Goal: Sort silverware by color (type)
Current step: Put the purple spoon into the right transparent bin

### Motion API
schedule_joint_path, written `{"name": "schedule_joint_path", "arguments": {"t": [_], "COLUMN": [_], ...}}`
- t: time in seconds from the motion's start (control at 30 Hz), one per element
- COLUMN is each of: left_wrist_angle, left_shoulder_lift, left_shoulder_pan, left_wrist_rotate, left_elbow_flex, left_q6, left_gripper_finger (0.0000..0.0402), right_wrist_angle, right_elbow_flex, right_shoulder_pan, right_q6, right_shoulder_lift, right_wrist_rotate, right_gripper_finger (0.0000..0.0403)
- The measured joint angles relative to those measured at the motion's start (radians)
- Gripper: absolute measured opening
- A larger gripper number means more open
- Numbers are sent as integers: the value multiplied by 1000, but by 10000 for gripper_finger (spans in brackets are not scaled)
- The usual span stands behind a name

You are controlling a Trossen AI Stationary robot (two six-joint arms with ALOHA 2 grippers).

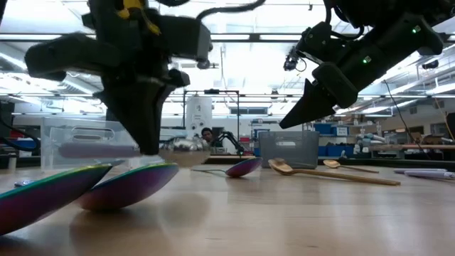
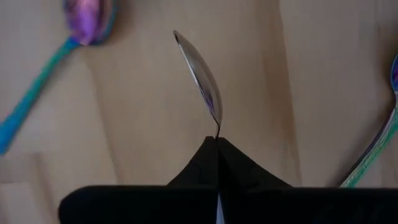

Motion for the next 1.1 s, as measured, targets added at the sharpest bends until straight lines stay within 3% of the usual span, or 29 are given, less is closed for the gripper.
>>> {"name": "schedule_joint_path", "arguments": {"t": [0.33,0.7,1.1], "left_wrist_angle": [-90,-218,-282], "left_shoulder_lift": [-121,-214,-319], "left_shoulder_pan": [33,117,316], "left_wrist_rotate": [-73,-136,-191], "left_elbow_flex": [2,1,2], "left_q6": [-6,29,90], "left_gripper_finger": [0,0,0], "right_wrist_angle": [-85,-127,-114], "right_elbow_flex": [0,0,0], "right_shoulder_pan": [0,22,25], "right_q6": [27,36,51], "right_shoulder_lift": [-83,-101,-100], "right_wrist_rotate": [22,119,101], "right_gripper_finger": [132,132,132]}}
